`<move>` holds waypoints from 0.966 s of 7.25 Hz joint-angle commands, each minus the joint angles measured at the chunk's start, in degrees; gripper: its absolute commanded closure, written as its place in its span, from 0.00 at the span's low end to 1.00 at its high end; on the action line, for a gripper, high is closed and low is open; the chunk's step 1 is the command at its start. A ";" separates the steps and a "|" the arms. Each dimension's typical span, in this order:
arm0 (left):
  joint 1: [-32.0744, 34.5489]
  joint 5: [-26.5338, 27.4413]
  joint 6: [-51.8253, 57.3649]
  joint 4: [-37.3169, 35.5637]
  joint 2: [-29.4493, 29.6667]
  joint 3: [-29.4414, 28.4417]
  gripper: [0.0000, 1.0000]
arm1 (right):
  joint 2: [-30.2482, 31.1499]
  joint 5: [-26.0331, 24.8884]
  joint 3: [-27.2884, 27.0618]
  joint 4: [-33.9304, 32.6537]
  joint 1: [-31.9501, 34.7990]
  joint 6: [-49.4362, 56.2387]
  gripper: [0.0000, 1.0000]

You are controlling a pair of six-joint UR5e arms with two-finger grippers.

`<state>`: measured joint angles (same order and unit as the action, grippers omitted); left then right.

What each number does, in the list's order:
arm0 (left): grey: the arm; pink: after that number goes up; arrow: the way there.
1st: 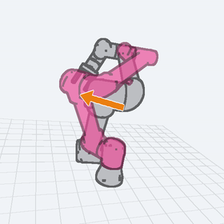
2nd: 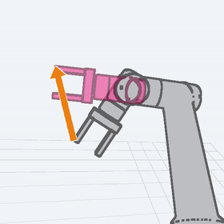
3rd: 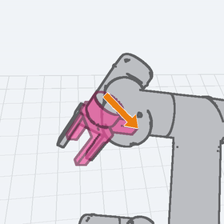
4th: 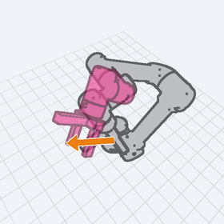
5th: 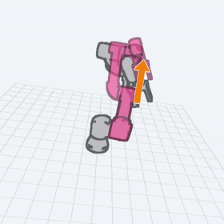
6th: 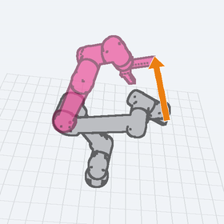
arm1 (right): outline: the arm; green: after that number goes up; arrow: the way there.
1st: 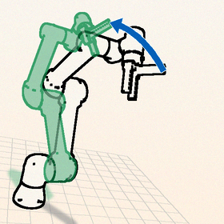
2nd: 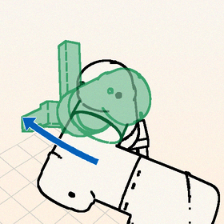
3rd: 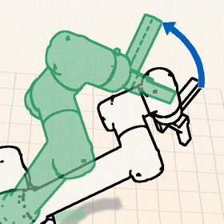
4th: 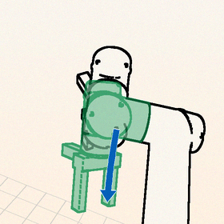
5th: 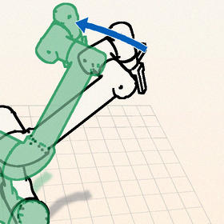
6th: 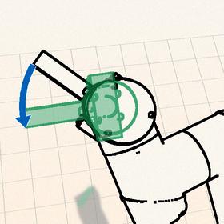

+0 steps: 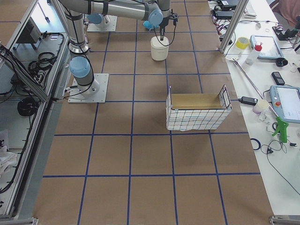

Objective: Open trash can with right arm
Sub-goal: 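Press the right gripper on the lid's far edge to flip it open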

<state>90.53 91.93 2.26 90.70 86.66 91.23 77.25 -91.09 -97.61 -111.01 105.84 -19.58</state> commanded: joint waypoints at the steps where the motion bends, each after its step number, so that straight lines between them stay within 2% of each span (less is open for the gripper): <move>1: 0.00 0.00 -0.06 -0.09 0.00 0.00 0.00 | -1.39 0.29 -1.62 -1.05 0.16 0.68 1.00; 6: 0.00 0.00 0.02 0.00 0.00 0.00 0.00 | -1.67 0.30 -2.41 -1.49 0.16 0.69 1.00; 7: 0.00 0.00 0.02 0.00 0.00 0.00 0.00 | -0.27 -0.40 -0.84 -0.44 0.07 0.51 0.52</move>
<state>90.53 91.93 2.28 90.70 86.66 91.23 75.73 -90.93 -99.69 -112.17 105.99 -18.93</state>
